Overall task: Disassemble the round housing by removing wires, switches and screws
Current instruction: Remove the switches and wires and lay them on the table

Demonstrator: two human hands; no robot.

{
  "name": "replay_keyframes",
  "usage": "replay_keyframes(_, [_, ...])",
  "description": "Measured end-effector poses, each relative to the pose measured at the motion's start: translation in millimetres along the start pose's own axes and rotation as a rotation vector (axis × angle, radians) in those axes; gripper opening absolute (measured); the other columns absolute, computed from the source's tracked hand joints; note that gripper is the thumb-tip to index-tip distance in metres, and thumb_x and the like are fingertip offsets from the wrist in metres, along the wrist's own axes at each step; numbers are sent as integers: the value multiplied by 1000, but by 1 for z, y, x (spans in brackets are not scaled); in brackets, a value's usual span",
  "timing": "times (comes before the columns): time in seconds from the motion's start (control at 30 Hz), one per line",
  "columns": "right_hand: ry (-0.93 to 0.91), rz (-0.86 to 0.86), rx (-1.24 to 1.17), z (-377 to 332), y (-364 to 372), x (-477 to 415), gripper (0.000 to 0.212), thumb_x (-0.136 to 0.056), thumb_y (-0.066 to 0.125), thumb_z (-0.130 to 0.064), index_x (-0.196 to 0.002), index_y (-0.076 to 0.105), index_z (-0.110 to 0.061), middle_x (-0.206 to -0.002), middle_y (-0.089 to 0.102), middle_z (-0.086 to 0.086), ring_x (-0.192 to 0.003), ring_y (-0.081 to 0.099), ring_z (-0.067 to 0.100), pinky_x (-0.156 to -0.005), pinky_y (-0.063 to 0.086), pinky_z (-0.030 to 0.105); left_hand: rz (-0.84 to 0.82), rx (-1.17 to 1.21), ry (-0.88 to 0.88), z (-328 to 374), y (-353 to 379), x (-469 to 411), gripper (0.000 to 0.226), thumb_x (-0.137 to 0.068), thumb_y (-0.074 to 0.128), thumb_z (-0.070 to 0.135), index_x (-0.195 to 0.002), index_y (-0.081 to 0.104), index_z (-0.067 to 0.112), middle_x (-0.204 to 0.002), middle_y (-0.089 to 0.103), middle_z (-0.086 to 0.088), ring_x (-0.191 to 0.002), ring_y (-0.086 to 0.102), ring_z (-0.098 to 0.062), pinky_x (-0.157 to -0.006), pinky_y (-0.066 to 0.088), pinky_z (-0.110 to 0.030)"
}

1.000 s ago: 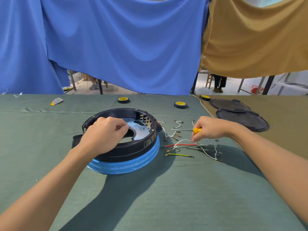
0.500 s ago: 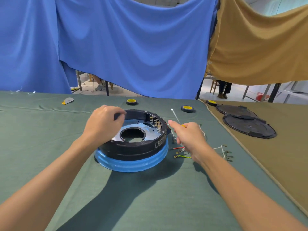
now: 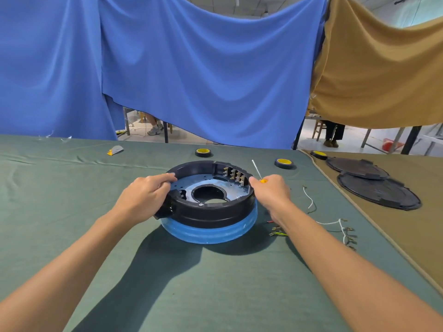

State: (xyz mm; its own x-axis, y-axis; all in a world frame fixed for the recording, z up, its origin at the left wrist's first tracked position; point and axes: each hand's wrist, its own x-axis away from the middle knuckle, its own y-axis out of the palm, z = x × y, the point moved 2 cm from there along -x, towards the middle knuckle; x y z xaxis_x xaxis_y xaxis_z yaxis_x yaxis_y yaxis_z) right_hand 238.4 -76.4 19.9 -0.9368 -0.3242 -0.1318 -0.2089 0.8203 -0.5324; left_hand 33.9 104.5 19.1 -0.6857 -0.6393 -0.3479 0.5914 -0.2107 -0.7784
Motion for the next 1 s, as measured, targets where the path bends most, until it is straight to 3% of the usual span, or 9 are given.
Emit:
replay_keyframes(0.17, [-61,15,47,15,9,24,47,-84,58,-53,-58,39,-18,-61,47,0,-61,46,20,-50,32,32,-22,307,14,-19,4,2,33,-104,44,17,-131,62,20,-143,49,14,-136,44,-11,-116,31,-35])
replay_keyframes(0.3, [-51,32,-33,12,11,19,45,-86,60,-42,-58,37,-17,-57,42,1,-56,39,20,-50,30,33,52,279,8,-22,12,7,32,-103,47,24,-131,62,26,-139,53,20,-131,48,-9,-114,34,-36])
replay_keyframes(0.43, [-49,-5,-81,10,12,2,40,-88,60,-40,-62,42,-16,-58,42,2,-57,38,20,-53,29,33,112,293,11,-16,15,11,31,-101,51,23,-128,65,22,-138,56,13,-122,56,-13,-109,38,-30])
replay_keyframes(0.6, [-55,-21,-38,0,10,-12,47,-92,57,-38,-57,37,-16,-54,37,1,-55,35,21,-51,26,32,196,24,114,-5,15,20,30,-100,53,25,-126,67,21,-133,61,8,-116,50,-20,-103,37,-37])
replay_keyframes(0.77, [-18,45,86,5,24,11,40,-84,55,-49,-64,42,-17,-75,54,6,-79,51,30,-57,34,34,235,-102,136,-4,16,21,30,-101,51,30,-126,67,25,-131,62,12,-119,49,-20,-97,33,-35])
replay_keyframes(0.87, [-77,16,85,7,31,15,28,-85,54,-37,-69,44,-16,-77,53,6,-84,49,30,-60,34,35,324,-73,191,0,21,27,26,-99,55,23,-116,73,15,-119,69,1,-108,55,-29,-93,42,-42])
replay_keyframes(1.0, [-124,-47,-60,0,27,0,28,-89,53,-23,-66,41,-12,-63,43,4,-71,41,27,-56,28,36,404,-203,324,7,23,39,36,-93,49,35,-103,78,16,-96,68,-4,-90,59,-32,-77,46,-41])
